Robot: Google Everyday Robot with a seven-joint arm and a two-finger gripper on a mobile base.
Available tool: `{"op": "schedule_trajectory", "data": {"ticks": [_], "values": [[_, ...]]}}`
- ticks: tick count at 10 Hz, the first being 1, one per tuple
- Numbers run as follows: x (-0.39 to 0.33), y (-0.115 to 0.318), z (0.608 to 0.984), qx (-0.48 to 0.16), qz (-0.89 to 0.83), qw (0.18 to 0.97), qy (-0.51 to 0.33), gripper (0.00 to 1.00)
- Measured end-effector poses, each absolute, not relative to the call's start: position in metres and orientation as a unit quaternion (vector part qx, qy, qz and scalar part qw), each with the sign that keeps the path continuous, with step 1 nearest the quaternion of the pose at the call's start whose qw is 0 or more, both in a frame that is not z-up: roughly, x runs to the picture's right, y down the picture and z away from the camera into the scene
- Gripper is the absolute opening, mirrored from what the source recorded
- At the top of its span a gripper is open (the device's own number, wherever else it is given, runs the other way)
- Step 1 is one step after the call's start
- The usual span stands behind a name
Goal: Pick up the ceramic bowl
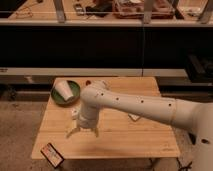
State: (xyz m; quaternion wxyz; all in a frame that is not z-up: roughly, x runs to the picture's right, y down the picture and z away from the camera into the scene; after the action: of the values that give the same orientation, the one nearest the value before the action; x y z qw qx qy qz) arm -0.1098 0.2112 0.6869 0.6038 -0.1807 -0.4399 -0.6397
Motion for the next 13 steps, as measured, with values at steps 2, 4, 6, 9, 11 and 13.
{"op": "schedule_trajectory", "data": {"ticks": [2,4,6,9,11,13], "values": [[-0.11,0.211,0.687,-0.181,-0.64,0.604,-0.44,0.8],[-0.11,0.211,0.687,-0.181,-0.64,0.604,-0.44,0.8],[-0.11,0.211,0.687,-0.181,-0.64,0.604,-0.44,0.8],[-0.109,0.21,0.689,-0.179,-0.641,0.605,-0.437,0.8],[-0.1,0.188,0.711,-0.167,-0.652,0.621,-0.402,0.8],[-0.084,0.154,0.745,-0.152,-0.662,0.644,-0.352,0.8]]}}
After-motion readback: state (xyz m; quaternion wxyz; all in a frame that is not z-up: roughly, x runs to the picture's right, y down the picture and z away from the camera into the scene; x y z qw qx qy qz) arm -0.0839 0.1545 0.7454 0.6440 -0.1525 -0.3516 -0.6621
